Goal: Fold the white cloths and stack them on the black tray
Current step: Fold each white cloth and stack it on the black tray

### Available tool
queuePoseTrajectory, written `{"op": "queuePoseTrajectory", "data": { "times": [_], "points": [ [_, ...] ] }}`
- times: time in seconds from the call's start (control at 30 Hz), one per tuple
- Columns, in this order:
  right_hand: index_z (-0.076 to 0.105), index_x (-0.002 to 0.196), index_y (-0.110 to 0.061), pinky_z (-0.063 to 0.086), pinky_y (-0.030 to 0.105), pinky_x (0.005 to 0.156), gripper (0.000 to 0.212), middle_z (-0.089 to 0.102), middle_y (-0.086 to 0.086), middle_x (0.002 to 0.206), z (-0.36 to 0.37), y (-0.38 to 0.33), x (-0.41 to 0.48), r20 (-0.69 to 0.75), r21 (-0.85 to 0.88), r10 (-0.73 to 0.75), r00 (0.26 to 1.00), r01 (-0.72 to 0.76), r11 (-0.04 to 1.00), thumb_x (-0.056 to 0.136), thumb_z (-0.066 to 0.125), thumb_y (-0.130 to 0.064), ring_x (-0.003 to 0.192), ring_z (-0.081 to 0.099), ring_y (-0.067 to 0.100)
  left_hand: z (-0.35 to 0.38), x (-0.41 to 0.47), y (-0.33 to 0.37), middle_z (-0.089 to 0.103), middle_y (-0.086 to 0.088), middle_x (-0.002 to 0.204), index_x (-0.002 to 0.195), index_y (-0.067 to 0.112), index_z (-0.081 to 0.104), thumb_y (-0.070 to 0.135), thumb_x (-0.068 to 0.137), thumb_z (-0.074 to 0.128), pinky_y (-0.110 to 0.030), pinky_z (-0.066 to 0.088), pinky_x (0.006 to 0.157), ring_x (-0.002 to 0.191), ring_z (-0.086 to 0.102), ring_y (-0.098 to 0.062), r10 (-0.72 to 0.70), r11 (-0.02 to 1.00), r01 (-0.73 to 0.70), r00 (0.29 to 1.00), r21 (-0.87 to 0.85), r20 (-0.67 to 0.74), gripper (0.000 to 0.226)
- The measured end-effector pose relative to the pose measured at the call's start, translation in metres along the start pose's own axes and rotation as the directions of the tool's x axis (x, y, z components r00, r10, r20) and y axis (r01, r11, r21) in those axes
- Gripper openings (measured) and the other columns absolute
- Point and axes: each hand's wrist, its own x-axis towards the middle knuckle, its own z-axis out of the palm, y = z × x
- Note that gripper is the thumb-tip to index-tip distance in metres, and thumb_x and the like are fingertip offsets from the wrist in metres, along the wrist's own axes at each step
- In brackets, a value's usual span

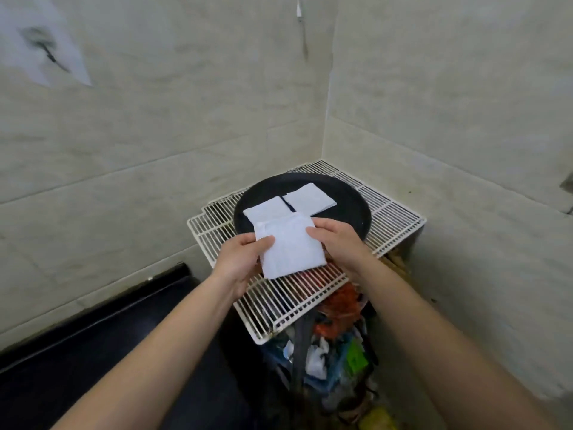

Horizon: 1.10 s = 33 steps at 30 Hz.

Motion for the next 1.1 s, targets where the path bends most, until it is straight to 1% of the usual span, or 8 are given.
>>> {"op": "queuePoseTrajectory", "data": {
  "times": [0.13, 0.3, 0.47, 0.6, 0.73, 0.87, 1.0, 1.1],
  "points": [
    [0.071, 0.103, -0.027, 0.056, 0.033, 0.092, 0.02, 0.073, -0.006, 0.108, -0.007, -0.011, 0.059, 0.151, -0.043, 0.034, 0.988, -0.028, 0.999, 0.098, 0.058, -0.013, 0.1, 0.068, 0.012, 0.017, 0.037, 0.011, 0.075, -0.012, 0.099, 0.106, 0.004, 0.068, 0.007, 0.092, 0.066, -0.037, 0.06, 0.069, 0.087, 0.074, -0.026, -0.038, 0.999, 0.034, 0.988, -0.026, -0.149, 0.015],
    [0.059, 0.136, -0.017, 0.049, 0.033, 0.102, 0.039, 0.064, -0.002, 0.129, -0.006, -0.018, 0.126, 0.22, -0.142, 0.042, 0.975, -0.01, 0.99, 0.097, 0.059, -0.014, 0.115, 0.059, 0.014, 0.026, 0.079, 0.021, 0.072, -0.016, 0.105, 0.106, 0.004, 0.067, -0.003, 0.091, 0.058, -0.041, 0.06, 0.077, 0.09, 0.071, -0.03, -0.019, 1.0, 0.02, 0.951, 0.0, -0.307, 0.019],
    [0.055, 0.14, -0.018, 0.049, 0.034, 0.099, 0.045, 0.062, 0.002, 0.133, 0.006, -0.023, 0.173, 0.249, -0.264, 0.013, 0.968, 0.055, 0.963, 0.095, 0.057, -0.012, 0.118, 0.058, 0.016, 0.025, 0.114, 0.029, 0.067, -0.02, 0.109, 0.117, 0.008, 0.057, -0.006, 0.086, 0.062, -0.039, 0.06, 0.066, 0.091, 0.067, -0.033, -0.015, 1.0, 0.013, 0.903, -0.006, -0.43, 0.034],
    [0.052, 0.143, -0.018, 0.044, 0.035, 0.108, 0.048, 0.061, 0.004, 0.136, 0.012, -0.025, 0.195, 0.278, -0.353, 0.004, 0.961, 0.098, 0.93, 0.095, 0.056, -0.012, 0.124, 0.056, 0.018, 0.018, 0.137, 0.026, 0.07, -0.017, 0.099, 0.101, 0.016, 0.06, 0.0, 0.076, 0.067, -0.055, 0.06, 0.078, 0.089, 0.07, -0.036, -0.009, 0.999, 0.034, 0.874, 0.042, -0.485, 0.031],
    [0.053, 0.142, -0.014, 0.04, 0.032, 0.11, 0.049, 0.062, 0.004, 0.133, 0.012, -0.018, 0.204, 0.278, -0.433, 0.028, 0.96, 0.099, 0.896, 0.093, 0.058, -0.011, 0.127, 0.054, 0.02, 0.011, 0.154, 0.008, 0.069, -0.007, 0.093, 0.092, 0.02, 0.061, 0.009, 0.068, 0.069, -0.053, 0.06, 0.079, 0.09, 0.07, -0.031, 0.028, 0.982, 0.068, 0.87, 0.177, -0.492, 0.028],
    [0.055, 0.14, -0.015, 0.043, 0.029, 0.106, 0.049, 0.063, 0.004, 0.13, 0.012, -0.015, 0.209, 0.278, -0.452, 0.009, 0.961, 0.123, 0.884, 0.091, 0.062, -0.011, 0.123, 0.056, 0.018, 0.009, 0.156, 0.0, 0.072, -0.006, 0.093, 0.09, 0.019, 0.065, 0.016, 0.062, 0.069, -0.052, 0.06, 0.08, 0.088, 0.071, -0.029, 0.076, 0.966, 0.05, 0.884, 0.255, -0.461, 0.029],
    [0.055, 0.139, -0.016, 0.043, 0.028, 0.104, 0.05, 0.063, 0.003, 0.129, 0.01, -0.014, 0.209, 0.271, -0.463, 0.016, 0.962, 0.116, 0.879, 0.09, 0.061, -0.012, 0.121, 0.056, 0.017, 0.015, 0.146, 0.006, 0.066, 0.0, 0.091, 0.112, 0.008, 0.066, 0.005, 0.082, 0.072, -0.047, 0.059, 0.085, 0.093, 0.068, -0.026, 0.128, 0.935, 0.043, 0.885, 0.352, -0.449, 0.031],
    [0.054, 0.14, -0.017, 0.047, 0.021, 0.084, 0.05, 0.062, 0.002, 0.129, 0.009, -0.014, 0.207, 0.288, -0.482, 0.022, 0.957, 0.125, 0.867, 0.09, 0.059, -0.012, 0.114, 0.056, 0.015, 0.018, 0.144, 0.005, 0.064, 0.003, 0.09, 0.12, 0.004, 0.065, 0.005, 0.084, 0.071, -0.044, 0.058, 0.088, 0.094, 0.066, -0.023, 0.163, 0.913, 0.037, 0.88, 0.406, -0.446, 0.036]
  ]
}}
